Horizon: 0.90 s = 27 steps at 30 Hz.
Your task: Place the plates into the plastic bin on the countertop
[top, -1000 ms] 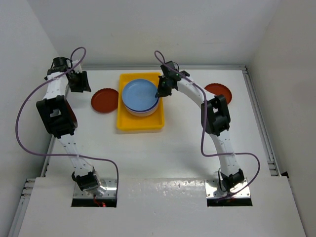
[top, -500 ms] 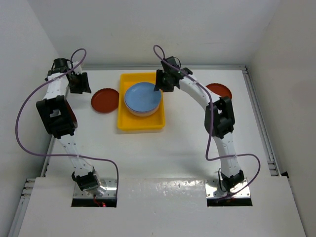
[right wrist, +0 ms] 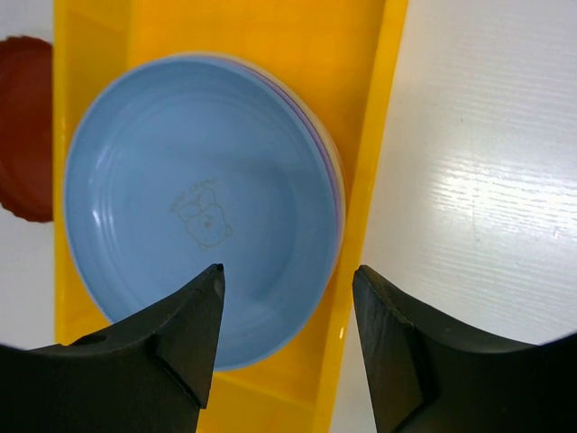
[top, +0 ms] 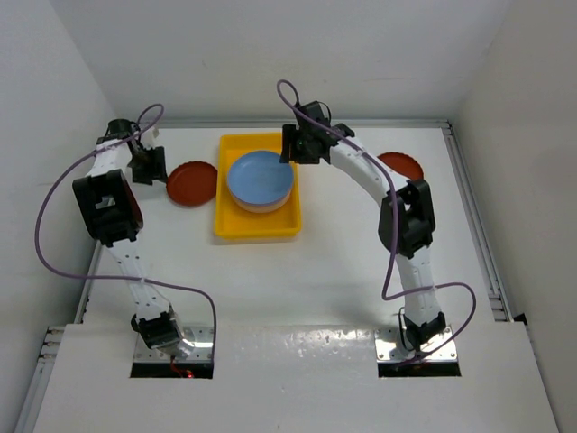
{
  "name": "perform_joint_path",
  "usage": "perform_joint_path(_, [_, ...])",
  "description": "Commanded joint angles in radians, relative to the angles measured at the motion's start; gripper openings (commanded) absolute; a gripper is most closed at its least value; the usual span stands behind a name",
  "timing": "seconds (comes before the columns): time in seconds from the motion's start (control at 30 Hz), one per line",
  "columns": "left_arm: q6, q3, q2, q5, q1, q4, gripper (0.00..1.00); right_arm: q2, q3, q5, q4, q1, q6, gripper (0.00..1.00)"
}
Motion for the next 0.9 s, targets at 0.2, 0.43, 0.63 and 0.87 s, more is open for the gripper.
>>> perform_joint_path(0.2, [-0.006, -0.038, 0.098, 0.066, -0.035, 0.004, 0.49, -0.17, -0.181, 0.015, 0.101, -0.009, -0.057, 0.59])
perform_joint_path(0.43, [-0.022, -0.061, 0.078, -0.032, -0.037, 0.013, 0.0, -0.271, -0.339, -0.031, 0.13, -0.122, 0.063, 0.56])
perform_joint_path(0.63, [-0.057, 0.083, -0.057, 0.006, 0.022, 0.023, 0.0, -0.391, -0.522, -0.025, 0.17, -0.287, 0.106, 0.56])
perform_joint_path(0.87, [-0.098, 0.306, -0.198, 0.125, -0.067, 0.033, 0.0, -0.473, -0.71, -0.021, 0.191, -0.412, 0.153, 0.56])
